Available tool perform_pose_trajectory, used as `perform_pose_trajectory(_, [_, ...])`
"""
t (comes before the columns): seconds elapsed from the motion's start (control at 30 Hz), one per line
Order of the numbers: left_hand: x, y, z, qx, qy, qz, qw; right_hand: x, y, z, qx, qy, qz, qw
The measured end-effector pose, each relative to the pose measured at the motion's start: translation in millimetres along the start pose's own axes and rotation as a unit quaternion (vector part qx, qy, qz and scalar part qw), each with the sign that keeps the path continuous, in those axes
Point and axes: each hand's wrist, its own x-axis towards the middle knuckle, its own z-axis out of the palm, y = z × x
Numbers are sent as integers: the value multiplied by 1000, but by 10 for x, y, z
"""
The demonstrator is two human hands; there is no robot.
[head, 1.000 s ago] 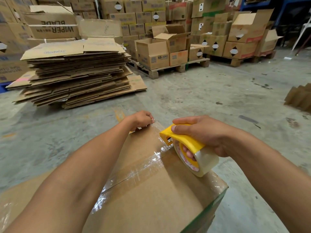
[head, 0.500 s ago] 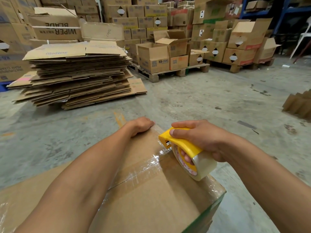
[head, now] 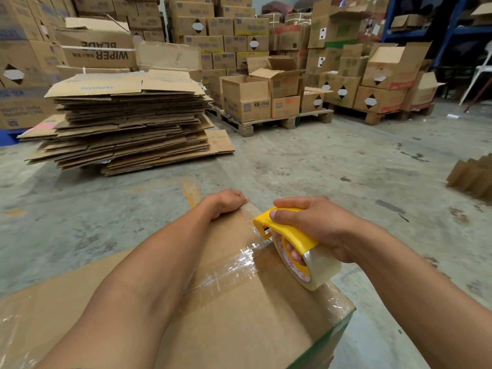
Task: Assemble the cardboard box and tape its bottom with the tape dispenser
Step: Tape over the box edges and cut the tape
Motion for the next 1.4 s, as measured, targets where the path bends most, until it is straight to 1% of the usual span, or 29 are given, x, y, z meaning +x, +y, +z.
perform_pose_trajectory(0.13, [24, -78, 34, -34, 19, -12, 999, -9, 14, 7, -3, 5, -9, 1000])
perform_pose_trajectory(0.17, [37, -88, 48, -41, 48, 5, 998, -12, 17, 6, 2, 6, -11, 1000])
perform_pose_trajectory(0.23, [42, -88, 40, -55, 138, 61, 987, -14, 17, -5, 17, 10, -12, 1000])
perform_pose_trajectory(0.27, [10, -80, 23, -71, 167, 91, 979, -17, 17, -11, 23, 10, -12, 1000])
perform_pose_trajectory(0.3, [-53, -67, -1, -100, 169, 118, 973, -21, 19, -13, 27, 10, -11, 1000])
perform_pose_trajectory(0.33, [-127, -54, -30, -141, 144, 138, 970, -22, 22, -18, 29, 10, -9, 999])
perform_pose_trajectory(0.4, [-268, -51, -111, -192, 58, 155, 967, -27, 34, -30, 34, 12, -6, 999])
perform_pose_trajectory(0.47, [-359, -63, -164, -188, -14, 143, 972, -35, 39, -39, 36, 16, -9, 999])
perform_pose_trajectory(0.5, [-386, -62, -174, -172, -34, 128, 976, -41, 35, -36, 34, 17, -10, 999])
perform_pose_trajectory(0.6, [-415, -66, -141, -106, -53, 89, 989, -51, 31, -29, 30, 16, -12, 999])
perform_pose_trajectory(0.73, [-428, -54, -92, -101, -59, 73, 990, -53, 37, -31, 23, 14, -8, 1000])
perform_pose_trajectory(0.83, [-445, -64, -97, -99, -58, 85, 990, -46, 42, -38, 31, 20, -8, 999])
perform_pose_trajectory(0.93, [-486, -101, -90, -129, -40, 133, 982, -25, 40, -33, 27, 30, -16, 999])
perform_pose_trajectory(0.97, [-496, -120, -87, -95, -27, 158, 983, -21, 35, -28, 21, 33, -18, 999])
perform_pose_trajectory(1.03, [-569, -153, -45, 45, -10, 216, 975, -14, 25, -15, 18, 36, -15, 999])
perform_pose_trajectory(1.1, [-650, -206, 42, 184, -33, 258, 948, -22, 17, -19, 23, 37, -8, 999])
perform_pose_trajectory(1.13, [-689, -243, 85, 229, -49, 267, 935, -34, 12, -22, 22, 36, -3, 999])
perform_pose_trajectory(1.23, [-751, -331, 161, 291, -59, 308, 904, -77, -18, -35, 0, 28, 12, 1000])
perform_pose_trajectory(1.33, [-773, -370, 195, 321, -46, 333, 885, -91, -59, -27, -23, 19, 30, 999])
perform_pose_trajectory(1.4, [-771, -387, 203, 325, -33, 344, 881, -91, -77, -5, -35, 12, 36, 999])
